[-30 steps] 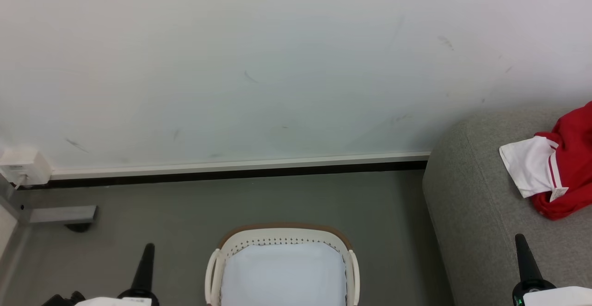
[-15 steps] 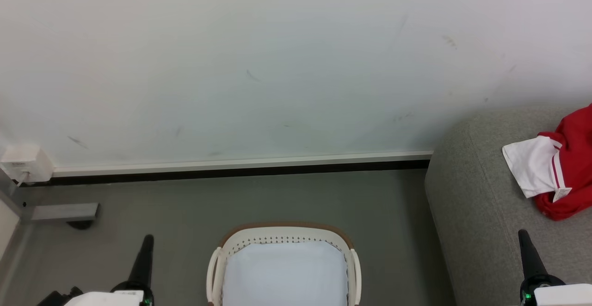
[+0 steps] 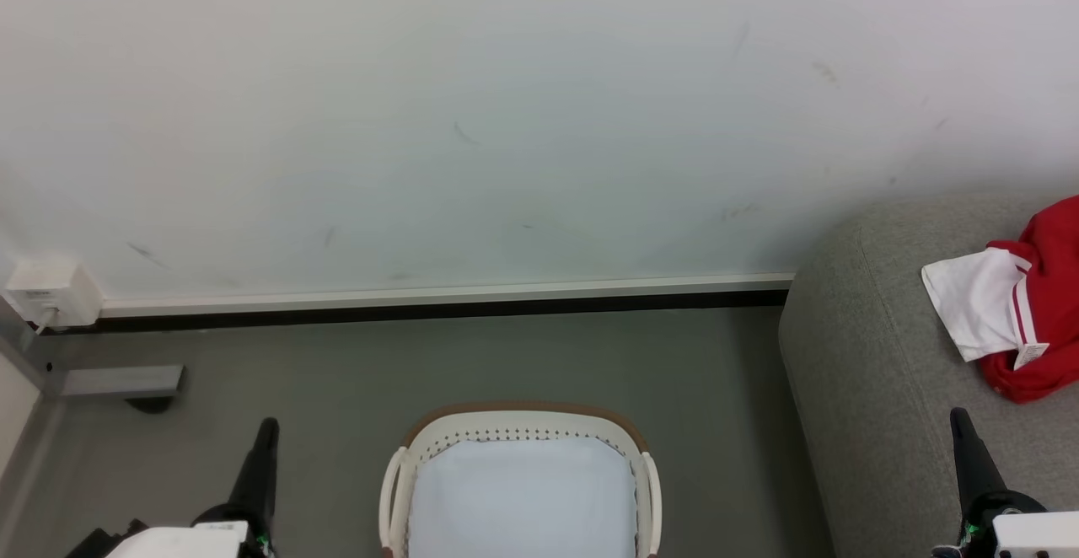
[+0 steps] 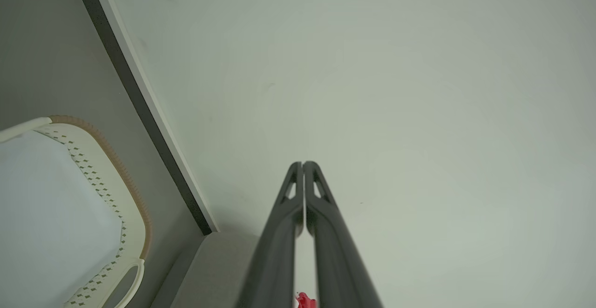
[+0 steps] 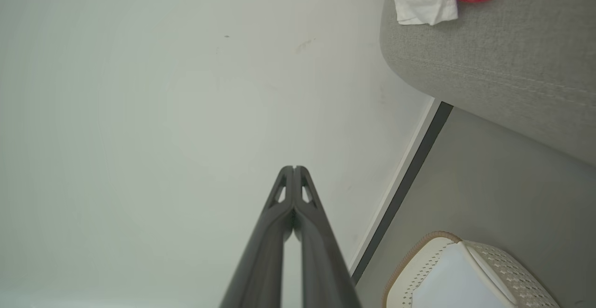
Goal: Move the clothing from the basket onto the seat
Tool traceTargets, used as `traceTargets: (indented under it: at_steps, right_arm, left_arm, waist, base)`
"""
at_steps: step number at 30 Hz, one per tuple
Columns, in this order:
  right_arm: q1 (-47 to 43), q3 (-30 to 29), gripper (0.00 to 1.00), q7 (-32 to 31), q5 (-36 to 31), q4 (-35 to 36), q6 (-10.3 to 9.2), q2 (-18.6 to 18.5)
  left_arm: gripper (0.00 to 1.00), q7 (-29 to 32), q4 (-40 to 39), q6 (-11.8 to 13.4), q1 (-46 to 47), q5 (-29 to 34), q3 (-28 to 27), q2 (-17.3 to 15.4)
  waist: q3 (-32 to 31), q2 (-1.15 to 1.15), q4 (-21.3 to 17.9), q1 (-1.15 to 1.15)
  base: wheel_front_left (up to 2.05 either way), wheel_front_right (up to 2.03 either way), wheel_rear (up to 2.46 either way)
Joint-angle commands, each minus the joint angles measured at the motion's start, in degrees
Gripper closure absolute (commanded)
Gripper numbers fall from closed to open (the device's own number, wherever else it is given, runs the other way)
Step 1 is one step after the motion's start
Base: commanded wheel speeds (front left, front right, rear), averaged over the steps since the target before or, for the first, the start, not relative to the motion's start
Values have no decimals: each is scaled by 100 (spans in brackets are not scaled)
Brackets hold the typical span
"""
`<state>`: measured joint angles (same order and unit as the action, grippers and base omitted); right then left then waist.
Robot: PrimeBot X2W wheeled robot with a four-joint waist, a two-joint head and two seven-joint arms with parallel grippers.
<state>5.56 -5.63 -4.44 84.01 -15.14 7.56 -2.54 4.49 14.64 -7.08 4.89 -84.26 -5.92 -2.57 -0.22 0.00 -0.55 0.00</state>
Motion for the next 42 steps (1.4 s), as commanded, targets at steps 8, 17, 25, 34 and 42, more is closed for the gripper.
traceTargets:
  at_steps: [8,17,25,34,42]
  right_arm:
    - [75,-59,100,-117,449,87,-12,-53]
    - [96,-101,100,-214,796,128,-13,-54]
    - [99,-107,100,-228,845,133,-13,-53]
    - [99,-107,100,-228,845,133,-13,-53]
    - [99,-106,100,-228,845,133,-13,-53]
  left_arm:
    - [100,106,-46,-48,116,-429,-50,-50]
    - [100,209,-66,-55,156,-762,-70,-51]
    - [100,229,-67,-53,164,-850,-74,-51]
    - [100,229,-68,-53,163,-851,-74,-50]
    - [100,229,-68,-53,163,-851,-73,-50]
  waist:
    - [17,0,24,0]
    - [35,0,48,0]
    - [40,0,55,0]
    - [40,0,55,0]
    - [40,0,55,0]
  base:
    - [0,0,0]
    - [0,0,0]
    - [0,0,0]
    - [0,0,0]
    - [0,0,0]
